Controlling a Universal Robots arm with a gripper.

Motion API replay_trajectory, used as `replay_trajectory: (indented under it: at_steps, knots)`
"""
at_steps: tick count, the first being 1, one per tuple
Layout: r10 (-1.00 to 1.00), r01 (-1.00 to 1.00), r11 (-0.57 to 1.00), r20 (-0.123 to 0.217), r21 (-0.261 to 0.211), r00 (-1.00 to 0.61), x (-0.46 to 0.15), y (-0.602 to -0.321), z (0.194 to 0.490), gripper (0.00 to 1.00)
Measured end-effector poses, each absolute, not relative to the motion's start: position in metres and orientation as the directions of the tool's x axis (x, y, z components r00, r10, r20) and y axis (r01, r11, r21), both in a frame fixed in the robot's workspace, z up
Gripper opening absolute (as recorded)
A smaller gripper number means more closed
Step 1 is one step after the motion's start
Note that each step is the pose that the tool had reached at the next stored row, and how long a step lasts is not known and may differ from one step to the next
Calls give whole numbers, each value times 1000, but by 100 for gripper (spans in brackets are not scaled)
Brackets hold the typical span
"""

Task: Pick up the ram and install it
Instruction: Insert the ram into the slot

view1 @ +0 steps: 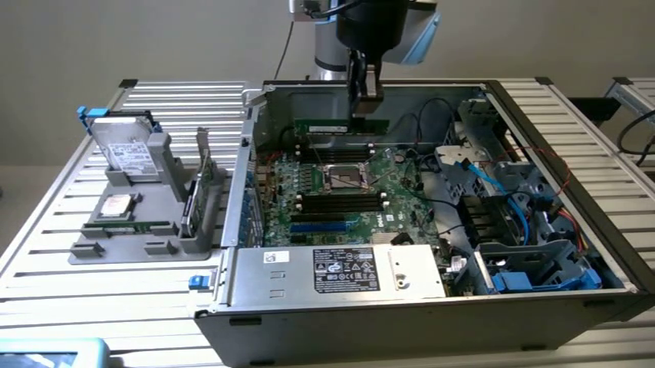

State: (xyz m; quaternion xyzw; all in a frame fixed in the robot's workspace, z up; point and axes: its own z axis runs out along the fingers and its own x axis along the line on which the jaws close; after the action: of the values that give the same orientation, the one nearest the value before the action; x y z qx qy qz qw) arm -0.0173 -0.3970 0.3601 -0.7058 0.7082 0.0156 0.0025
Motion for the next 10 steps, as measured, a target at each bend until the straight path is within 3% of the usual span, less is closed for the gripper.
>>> replay_trajectory:
  at_steps: [10]
  knots:
    - [-1000, -1000, 3, -21, 18, -4, -17, -397, 353, 13]
